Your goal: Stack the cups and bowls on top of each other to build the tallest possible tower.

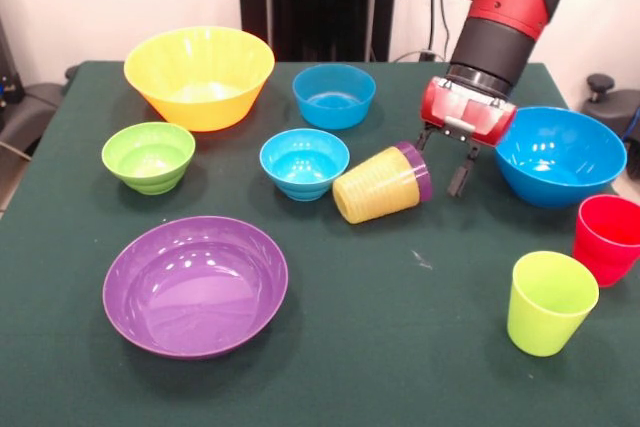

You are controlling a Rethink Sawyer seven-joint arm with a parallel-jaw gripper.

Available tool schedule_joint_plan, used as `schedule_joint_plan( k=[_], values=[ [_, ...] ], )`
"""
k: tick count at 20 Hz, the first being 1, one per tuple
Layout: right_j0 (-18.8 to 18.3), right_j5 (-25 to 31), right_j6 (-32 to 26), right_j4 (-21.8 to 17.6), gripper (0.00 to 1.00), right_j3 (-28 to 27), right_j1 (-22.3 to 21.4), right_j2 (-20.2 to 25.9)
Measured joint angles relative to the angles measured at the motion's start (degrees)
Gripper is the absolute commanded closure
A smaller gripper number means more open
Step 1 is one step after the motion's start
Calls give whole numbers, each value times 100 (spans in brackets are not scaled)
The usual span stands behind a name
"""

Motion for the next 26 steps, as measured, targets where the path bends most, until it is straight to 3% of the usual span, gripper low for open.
schedule_joint_plan(
  k=[7, 20, 26],
  values=[
    [128, -542, 138, 398, 0, 7, 171, -73],
    [-8, -742, 217, 452, 0, 17, 348, -77],
    [-9, -873, 217, 939, 0, 17, 560, -90]
  ],
)
